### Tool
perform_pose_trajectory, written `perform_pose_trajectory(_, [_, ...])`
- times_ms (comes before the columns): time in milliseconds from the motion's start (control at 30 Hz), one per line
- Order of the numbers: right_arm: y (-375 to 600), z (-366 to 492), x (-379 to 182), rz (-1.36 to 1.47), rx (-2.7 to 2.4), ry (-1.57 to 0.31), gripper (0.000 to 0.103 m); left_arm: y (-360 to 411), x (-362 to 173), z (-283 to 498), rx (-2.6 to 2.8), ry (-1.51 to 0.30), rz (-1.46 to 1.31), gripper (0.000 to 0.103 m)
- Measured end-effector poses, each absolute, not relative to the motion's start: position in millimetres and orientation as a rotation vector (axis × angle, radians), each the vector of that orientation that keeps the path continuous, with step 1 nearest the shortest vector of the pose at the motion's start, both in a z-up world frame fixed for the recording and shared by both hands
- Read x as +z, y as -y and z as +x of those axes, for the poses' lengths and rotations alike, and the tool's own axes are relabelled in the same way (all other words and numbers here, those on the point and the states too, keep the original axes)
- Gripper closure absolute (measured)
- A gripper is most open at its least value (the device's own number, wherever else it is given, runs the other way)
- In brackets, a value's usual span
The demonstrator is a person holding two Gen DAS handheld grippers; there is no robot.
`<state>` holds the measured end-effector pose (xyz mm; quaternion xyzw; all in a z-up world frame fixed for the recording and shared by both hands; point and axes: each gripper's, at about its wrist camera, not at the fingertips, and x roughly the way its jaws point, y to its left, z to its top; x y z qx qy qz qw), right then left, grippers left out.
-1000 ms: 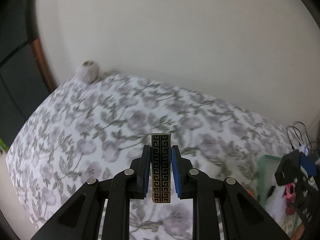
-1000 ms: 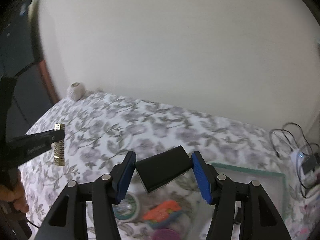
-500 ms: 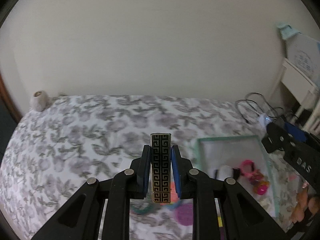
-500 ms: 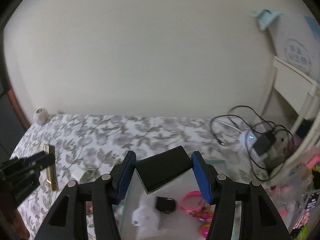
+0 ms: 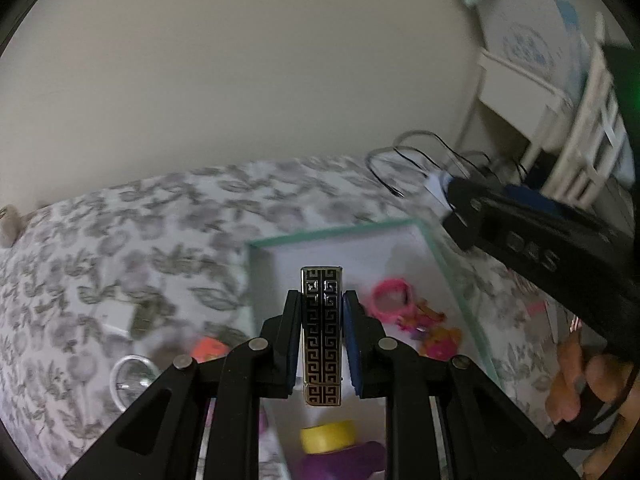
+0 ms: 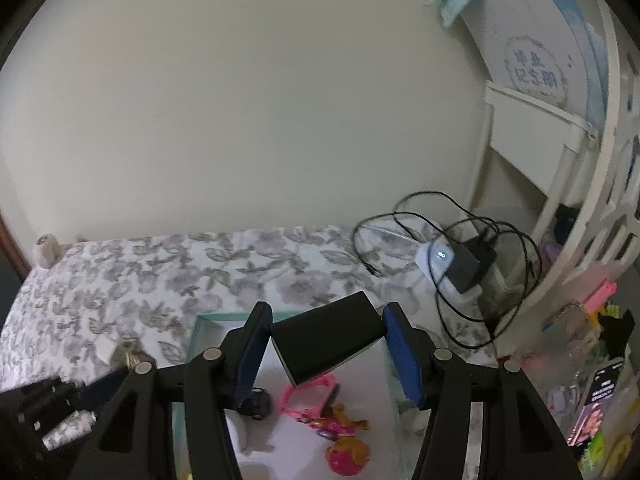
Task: Organize rigid objects
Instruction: 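Carry the gold bar with the left gripper while the right gripper carries the charger over the tray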
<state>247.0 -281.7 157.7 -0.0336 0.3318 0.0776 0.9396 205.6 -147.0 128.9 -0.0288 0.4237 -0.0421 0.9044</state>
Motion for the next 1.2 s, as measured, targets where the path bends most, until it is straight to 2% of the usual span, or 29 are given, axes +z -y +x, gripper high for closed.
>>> perform_pose_trajectory(400, [299, 273, 101, -0.132, 0.077, -0.797, 0.043, 177, 82, 218, -0.163, -0.988, -0.108, 0.082])
perform_pose_trajectory(733, [302, 285, 65, -0.154, 0.009, -0.877, 0.042, 194, 64, 219, -0.163, -1.019, -0.044, 0.082])
perform_pose_trajectory(1200, [285, 285, 52, -0.172, 0.075, -0.945, 0.042, 195, 44, 221, -0.134, -1.072, -0.02, 0.082])
